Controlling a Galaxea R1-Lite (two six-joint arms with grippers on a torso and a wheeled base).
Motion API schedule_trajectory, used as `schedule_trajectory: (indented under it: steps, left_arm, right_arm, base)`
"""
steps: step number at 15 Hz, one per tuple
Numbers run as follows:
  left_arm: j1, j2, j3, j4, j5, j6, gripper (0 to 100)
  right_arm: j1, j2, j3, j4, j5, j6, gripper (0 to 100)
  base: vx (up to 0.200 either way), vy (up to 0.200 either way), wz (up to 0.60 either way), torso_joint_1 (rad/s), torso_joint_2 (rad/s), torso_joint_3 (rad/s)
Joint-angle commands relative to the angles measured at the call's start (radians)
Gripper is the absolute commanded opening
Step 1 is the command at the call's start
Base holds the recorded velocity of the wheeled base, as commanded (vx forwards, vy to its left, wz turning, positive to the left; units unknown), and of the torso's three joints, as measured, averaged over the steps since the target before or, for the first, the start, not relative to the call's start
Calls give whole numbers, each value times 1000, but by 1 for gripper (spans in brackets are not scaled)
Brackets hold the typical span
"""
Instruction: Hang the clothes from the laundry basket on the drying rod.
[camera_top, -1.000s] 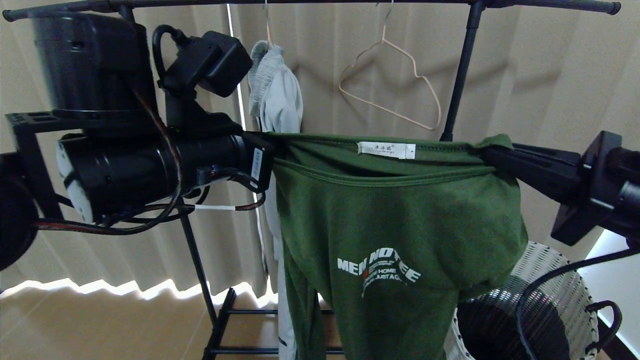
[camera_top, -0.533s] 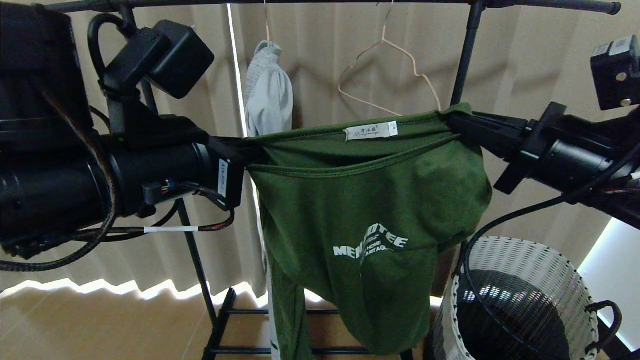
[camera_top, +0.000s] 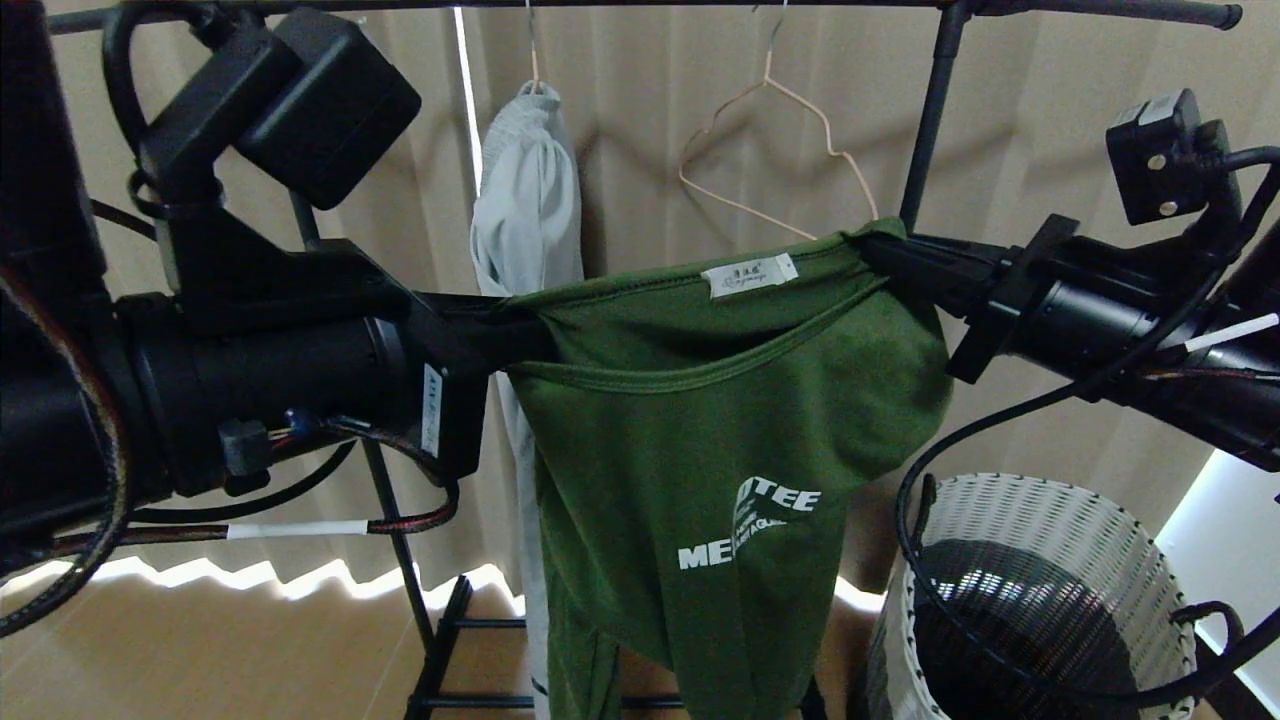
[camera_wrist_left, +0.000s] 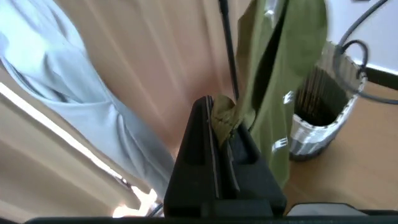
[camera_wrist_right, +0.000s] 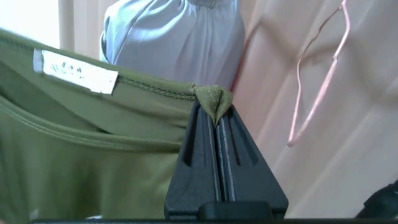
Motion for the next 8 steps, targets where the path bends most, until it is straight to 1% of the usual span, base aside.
schedule_trajectory:
  steps: [1,2,3,4,6,8]
  left_arm:
    - [2,-4,-10,-1,1,3,0]
    - [2,-4,-10,-1,1,3,0]
    - [48,47,-74,-6,1,39,0]
    - [56,64,-97,-4,1,42,0]
    - [91,142,-195,-3,1,48,0]
    - [113,183,-235,-4,1,48,0]
  right_arm:
    - [0,-10,12,3,0,-1,0]
    - [0,-10,12,3,0,-1,0]
    - [0,-79,23,15,-2,-2,0]
    - [-2,-94,23,19,-2,-2,0]
    - [-2,-166,33,98,-2,-2,0]
    - [-2,-208,58,131,0,-2,0]
  base:
    - [0,0,0,0,0,0]
    - [0,0,0,0,0,0]
    - [0,0,0,0,0,0]
    - [0,0,0,0,0,0]
    - [0,0,0,0,0,0]
    - [0,0,0,0,0,0]
